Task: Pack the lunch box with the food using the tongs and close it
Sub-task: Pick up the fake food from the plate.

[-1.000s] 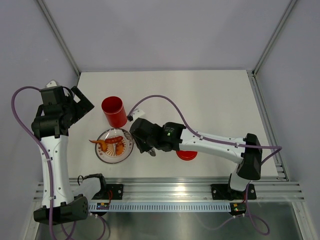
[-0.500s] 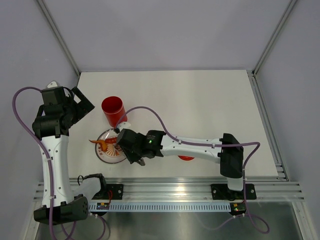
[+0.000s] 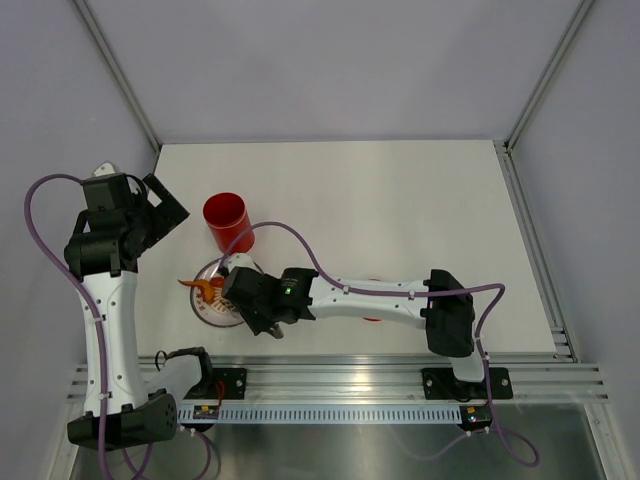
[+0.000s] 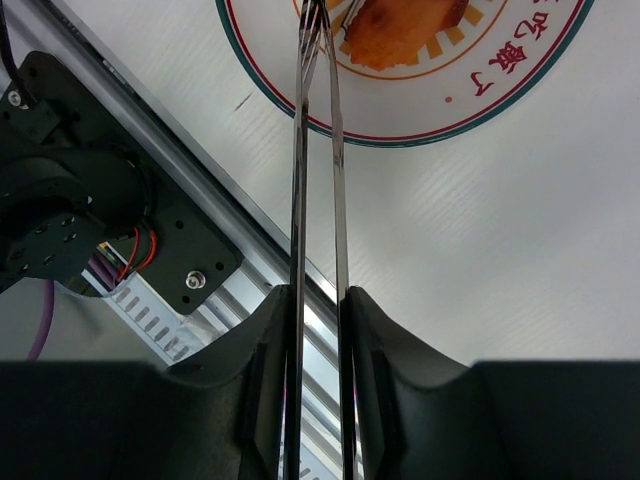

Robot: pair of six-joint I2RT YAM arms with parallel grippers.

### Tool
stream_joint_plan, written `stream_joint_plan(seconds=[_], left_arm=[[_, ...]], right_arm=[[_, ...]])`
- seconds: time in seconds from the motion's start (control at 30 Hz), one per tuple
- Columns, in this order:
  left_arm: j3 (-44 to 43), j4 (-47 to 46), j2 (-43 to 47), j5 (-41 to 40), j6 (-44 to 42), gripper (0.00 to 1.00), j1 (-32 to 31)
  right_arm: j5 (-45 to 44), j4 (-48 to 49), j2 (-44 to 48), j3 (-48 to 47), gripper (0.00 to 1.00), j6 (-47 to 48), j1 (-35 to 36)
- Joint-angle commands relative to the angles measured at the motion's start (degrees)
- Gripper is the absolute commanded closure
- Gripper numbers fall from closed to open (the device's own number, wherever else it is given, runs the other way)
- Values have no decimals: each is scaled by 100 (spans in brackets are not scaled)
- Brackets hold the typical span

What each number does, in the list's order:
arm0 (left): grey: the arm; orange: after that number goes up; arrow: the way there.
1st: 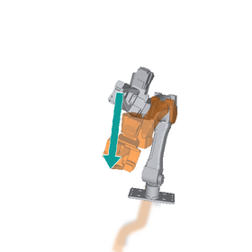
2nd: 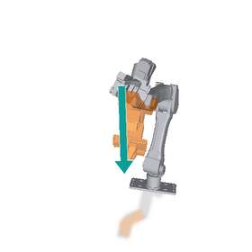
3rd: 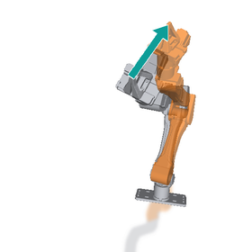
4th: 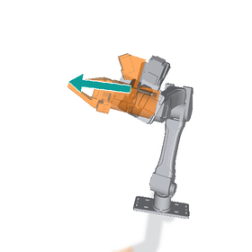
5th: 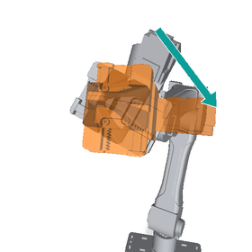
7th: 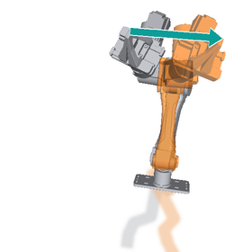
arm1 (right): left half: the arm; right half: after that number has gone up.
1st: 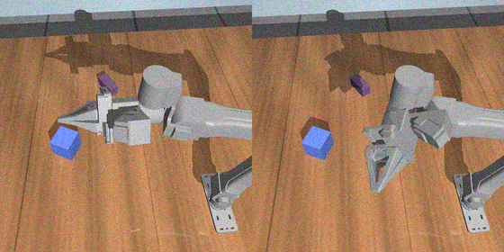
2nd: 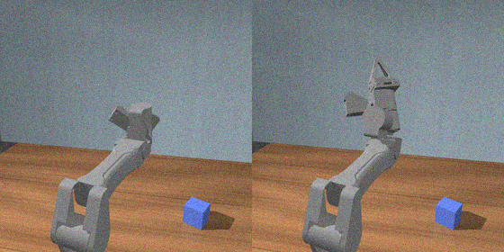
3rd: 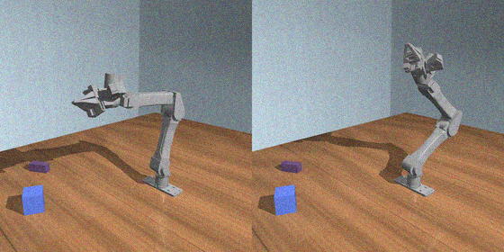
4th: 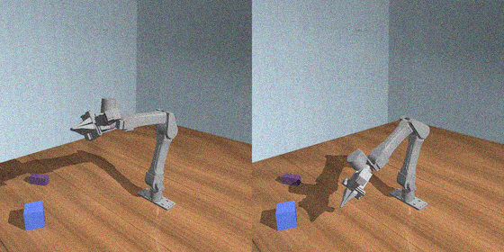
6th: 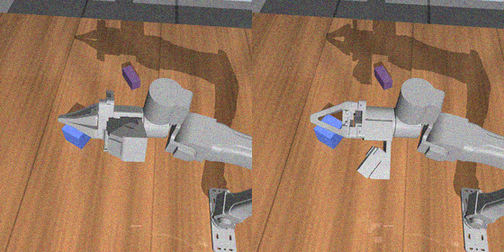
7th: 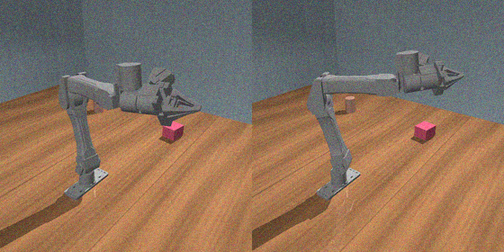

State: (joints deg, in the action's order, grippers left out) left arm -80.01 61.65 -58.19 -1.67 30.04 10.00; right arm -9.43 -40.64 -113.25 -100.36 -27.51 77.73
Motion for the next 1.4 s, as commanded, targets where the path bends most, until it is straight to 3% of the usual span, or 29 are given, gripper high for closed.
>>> stream_joint_plan(seconds=[0.0, 0.37, 0.77, 1.0, 1.1, 1.37], left_arm=[[11, -232, 89, 97, -51, 1, 28], [81, -276, 89, 132, -7, 1, 28], [108, -285, 98, 141, 2, 1, 28], [108, -294, 89, 132, -7, 1, 28], [108, -285, 89, 132, -16, 1, 37], [126, -294, 89, 132, -7, 1, 28]], right_arm=[[-199, -84, 101, 32, 66, -123, 14], [-744, -409, 927, 736, 67, -404, 5], [-893, -348, 1174, 570, 67, -273, 66], [-1184, -506, 910, 368, 58, -220, 49], [-1157, -471, 866, 359, 49, -185, 49], [-1114, -436, 708, 166, 47, -79, 49]])
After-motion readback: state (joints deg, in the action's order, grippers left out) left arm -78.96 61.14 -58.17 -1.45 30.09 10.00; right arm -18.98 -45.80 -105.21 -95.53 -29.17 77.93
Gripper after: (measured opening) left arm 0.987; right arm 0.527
